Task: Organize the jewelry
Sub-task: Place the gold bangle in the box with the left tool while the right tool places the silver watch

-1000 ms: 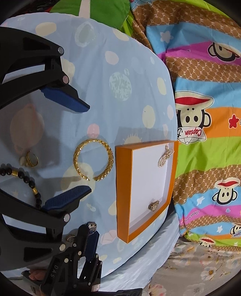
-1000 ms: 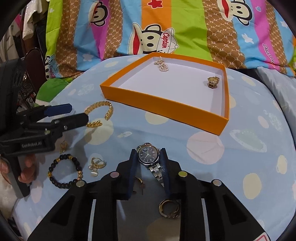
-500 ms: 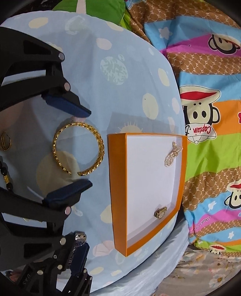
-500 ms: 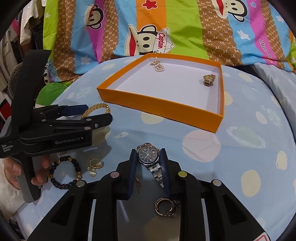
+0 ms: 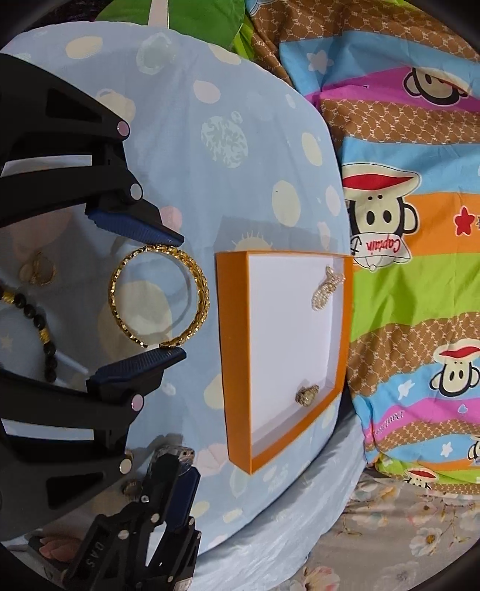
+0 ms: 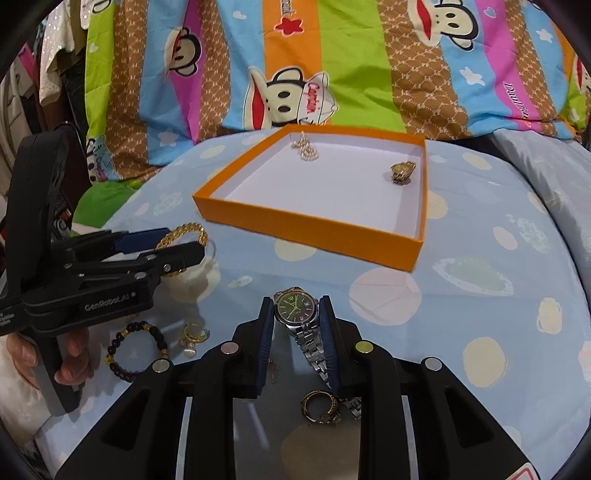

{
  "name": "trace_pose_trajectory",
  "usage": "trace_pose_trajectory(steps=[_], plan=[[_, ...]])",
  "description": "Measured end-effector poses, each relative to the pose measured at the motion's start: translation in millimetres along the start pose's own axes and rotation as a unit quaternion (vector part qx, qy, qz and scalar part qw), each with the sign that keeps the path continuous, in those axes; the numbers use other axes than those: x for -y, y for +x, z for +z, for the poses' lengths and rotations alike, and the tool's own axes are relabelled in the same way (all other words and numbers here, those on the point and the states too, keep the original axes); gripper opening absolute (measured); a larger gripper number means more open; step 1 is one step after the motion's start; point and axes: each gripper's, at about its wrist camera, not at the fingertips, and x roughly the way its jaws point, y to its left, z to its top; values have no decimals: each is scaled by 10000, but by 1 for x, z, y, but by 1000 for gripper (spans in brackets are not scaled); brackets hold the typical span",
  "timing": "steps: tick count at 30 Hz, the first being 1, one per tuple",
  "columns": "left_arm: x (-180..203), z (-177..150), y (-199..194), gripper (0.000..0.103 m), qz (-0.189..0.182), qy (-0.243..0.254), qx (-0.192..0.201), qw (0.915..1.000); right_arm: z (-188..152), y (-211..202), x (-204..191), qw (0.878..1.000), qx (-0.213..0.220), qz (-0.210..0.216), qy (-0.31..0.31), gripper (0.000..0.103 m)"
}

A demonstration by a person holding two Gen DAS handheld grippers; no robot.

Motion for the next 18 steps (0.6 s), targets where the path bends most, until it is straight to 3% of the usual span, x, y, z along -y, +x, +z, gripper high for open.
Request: trace_pose_trajectory(steps=[4,9,18], plan=[[5,14,-21,54,-63,132,213,9997,14,-25,13,9986,363,129,360,24],[14,56,-28,54,-9,467,443,9979,54,-31,29,9973,514,73,524,23],[19,107,56,54,157,520,80,9985,122,44,70,9944,61,51,1052,24]])
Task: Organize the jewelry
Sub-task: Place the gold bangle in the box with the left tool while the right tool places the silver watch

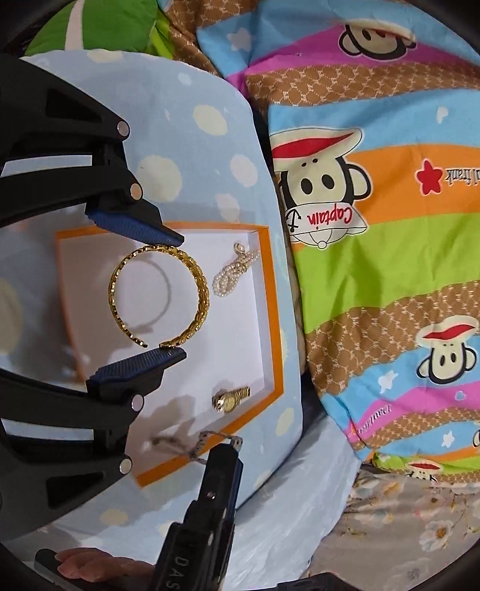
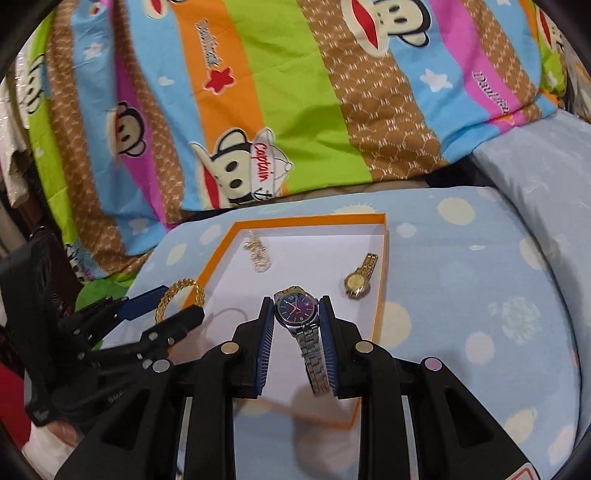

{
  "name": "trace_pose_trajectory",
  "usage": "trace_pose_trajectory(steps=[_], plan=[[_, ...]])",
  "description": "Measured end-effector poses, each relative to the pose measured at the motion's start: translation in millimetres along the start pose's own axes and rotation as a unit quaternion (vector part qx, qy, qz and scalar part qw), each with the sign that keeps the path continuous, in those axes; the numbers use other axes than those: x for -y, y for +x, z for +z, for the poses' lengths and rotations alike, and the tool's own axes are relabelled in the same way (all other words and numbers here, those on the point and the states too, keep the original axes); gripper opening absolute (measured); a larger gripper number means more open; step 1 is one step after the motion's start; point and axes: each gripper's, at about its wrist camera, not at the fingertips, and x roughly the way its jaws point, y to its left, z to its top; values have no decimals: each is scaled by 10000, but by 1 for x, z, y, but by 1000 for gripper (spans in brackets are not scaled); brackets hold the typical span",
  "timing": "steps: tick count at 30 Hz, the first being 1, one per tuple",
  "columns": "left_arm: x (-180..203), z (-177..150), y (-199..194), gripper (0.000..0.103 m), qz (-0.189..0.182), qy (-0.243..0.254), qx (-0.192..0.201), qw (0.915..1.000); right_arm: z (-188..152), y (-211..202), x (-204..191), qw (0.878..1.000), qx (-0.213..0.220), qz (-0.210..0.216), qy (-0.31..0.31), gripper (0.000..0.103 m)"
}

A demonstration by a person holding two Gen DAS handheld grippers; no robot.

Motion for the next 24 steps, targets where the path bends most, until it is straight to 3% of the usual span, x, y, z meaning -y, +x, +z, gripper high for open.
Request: trace_pose_trajectory(steps=[7,14,19,24], plan=[[-10,7,50,54,122,-38,-347,9993,30,52,5,9991,-392,-181,-55,23],[-11,13,65,55,93,-6,-391,9992,49,82,-10,9963,-531,-465,-481,25],[-23,18,54,60,-7,-326,-232,9992,52,57,-19,9979,-40,-368,-536,28],[-44,17,-3,61,33,-647,325,9974,30,-5,-22,9967,515,-281,-564,31]])
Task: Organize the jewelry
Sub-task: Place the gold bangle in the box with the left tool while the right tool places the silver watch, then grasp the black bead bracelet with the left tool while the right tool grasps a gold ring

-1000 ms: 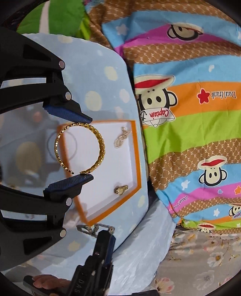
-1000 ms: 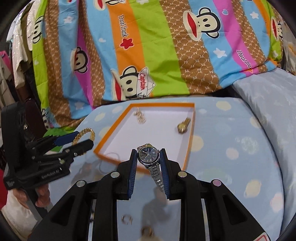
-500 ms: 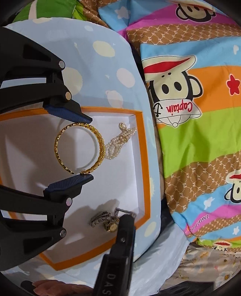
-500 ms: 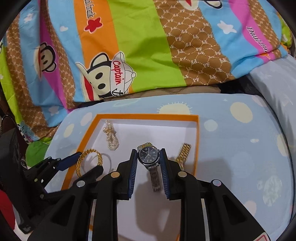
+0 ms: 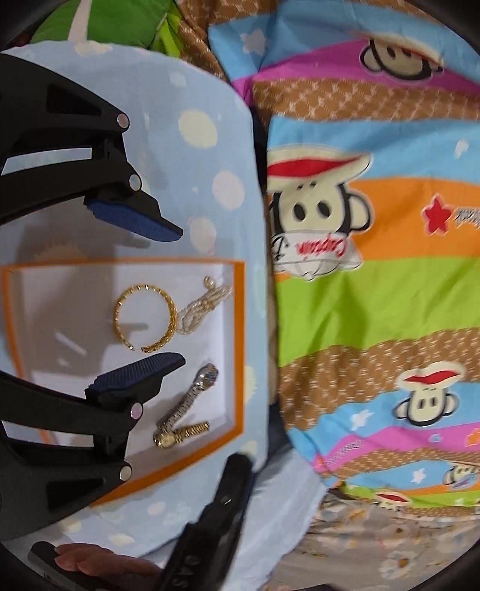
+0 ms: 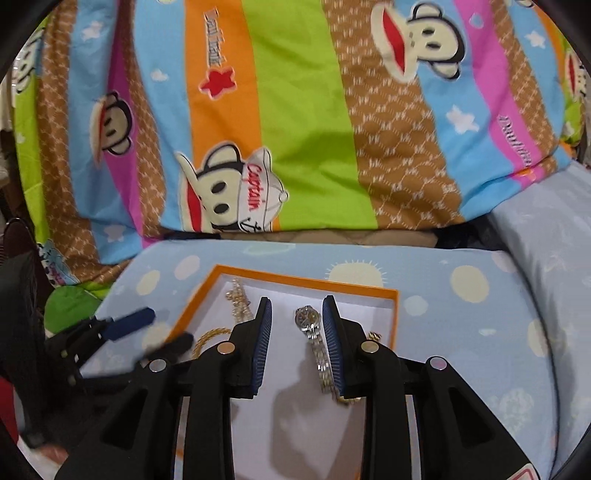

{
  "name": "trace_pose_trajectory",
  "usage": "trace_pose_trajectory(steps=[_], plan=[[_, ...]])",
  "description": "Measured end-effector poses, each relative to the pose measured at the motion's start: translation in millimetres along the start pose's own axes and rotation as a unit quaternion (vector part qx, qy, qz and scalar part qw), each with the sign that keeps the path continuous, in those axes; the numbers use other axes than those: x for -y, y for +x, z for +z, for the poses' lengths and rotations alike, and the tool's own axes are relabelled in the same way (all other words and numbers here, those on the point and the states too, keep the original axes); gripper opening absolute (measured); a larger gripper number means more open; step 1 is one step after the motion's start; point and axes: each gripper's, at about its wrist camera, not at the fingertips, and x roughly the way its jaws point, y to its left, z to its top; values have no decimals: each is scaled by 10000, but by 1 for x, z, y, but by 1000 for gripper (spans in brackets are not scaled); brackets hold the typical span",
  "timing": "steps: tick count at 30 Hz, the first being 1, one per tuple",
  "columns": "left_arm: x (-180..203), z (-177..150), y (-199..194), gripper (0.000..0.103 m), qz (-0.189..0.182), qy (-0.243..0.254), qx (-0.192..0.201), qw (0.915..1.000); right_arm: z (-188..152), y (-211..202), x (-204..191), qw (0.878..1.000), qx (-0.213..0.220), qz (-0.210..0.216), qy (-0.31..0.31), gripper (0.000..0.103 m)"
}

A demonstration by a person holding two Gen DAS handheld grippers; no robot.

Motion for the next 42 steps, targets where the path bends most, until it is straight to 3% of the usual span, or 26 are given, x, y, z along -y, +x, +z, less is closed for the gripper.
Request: trace_pose_trajectory(steps=[7,15,17,22,31,35,42], plan=[[-9,-45,-84,71,294,209,305,9989,-76,-80,3,9999,153,-34,17,43],[-5,-136,-104,72,215,209,-118,9995,-157,-103,11,9993,-139,67,338,43],[-3,-149,-108,78,132,127,-171,9997,-169,-105,9,9993,-206,94,299,43],[3,-170,-119,84,125,189,-136,9997,-189,-105,-4,9993,-359,85,80,43],[5,-197,-128,84,218,144,-315,9992,-204,-98,-37,9965,-575,40,-600,43],[6,-197,-126,90,200,179,-385,9989,-203,-99,-33,9974,-556,51,-446,43],[21,-200,-118,90,-15,468,-610,9970,-199,-100,-23,9984,-517,150,-145,43]])
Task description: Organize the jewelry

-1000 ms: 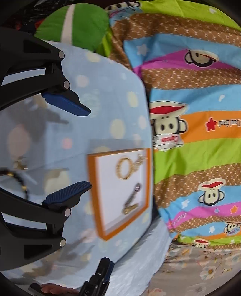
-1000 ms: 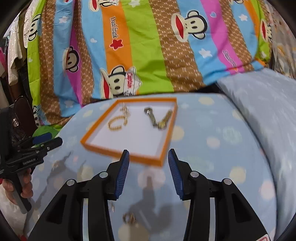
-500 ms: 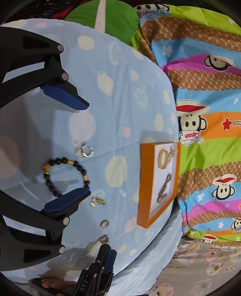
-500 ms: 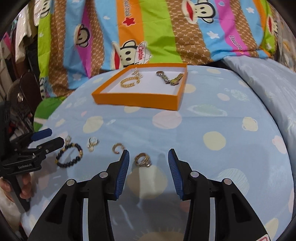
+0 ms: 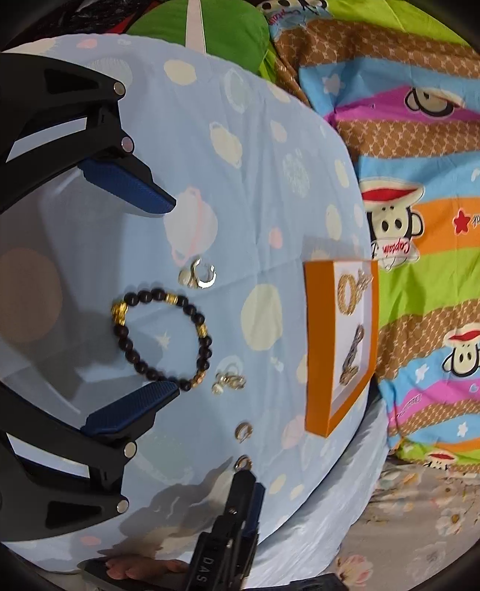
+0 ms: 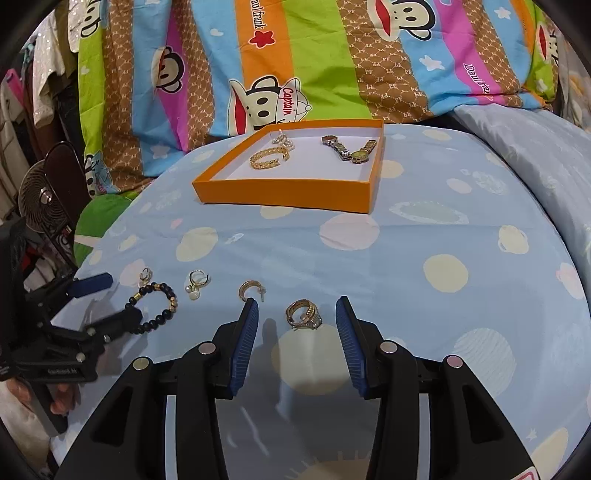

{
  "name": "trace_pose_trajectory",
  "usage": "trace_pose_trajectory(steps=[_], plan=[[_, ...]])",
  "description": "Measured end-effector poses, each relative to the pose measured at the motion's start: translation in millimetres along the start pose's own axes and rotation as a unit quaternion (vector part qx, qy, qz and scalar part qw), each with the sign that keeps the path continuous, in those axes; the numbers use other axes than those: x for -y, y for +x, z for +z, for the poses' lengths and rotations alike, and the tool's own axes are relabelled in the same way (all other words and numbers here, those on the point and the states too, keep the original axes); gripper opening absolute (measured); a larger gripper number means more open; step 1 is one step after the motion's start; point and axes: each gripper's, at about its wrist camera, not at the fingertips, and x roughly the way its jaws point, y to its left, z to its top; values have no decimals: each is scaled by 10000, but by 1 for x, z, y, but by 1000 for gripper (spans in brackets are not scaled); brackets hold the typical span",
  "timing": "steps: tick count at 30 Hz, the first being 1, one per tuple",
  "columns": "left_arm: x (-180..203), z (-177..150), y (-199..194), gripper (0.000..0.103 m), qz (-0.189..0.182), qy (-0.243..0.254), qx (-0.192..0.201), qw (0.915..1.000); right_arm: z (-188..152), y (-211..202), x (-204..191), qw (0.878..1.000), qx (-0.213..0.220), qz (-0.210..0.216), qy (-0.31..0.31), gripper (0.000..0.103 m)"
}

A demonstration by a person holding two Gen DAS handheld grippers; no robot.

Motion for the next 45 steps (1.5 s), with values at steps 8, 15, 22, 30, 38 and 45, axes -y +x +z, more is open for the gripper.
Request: trace_pose_trajectory(steps=[8,15,22,30,38,45], plan=[[15,0,11,83,-6,215,-234,9995,1,1,0,10000,8,5,15,44],[15,-1,5,48,-230,233,-113,9994,1,1,-1,10000,-3,16,-7,44],[7,0,2,14,-612,-20,-58,9981,0,1,-5,9999,-23,57,-135,44],[-1,4,-16,14,-682,-211,327,9969,2,1,-12,9996,43,-38,-288,44],[-13,6,-22,14,-657,-396,454,9960,4,5,-32,9982,74,8,-590,44],[-14,5,-23,14,-616,-378,470,9963,6,11,-39,9975,4,-70,-699,44]])
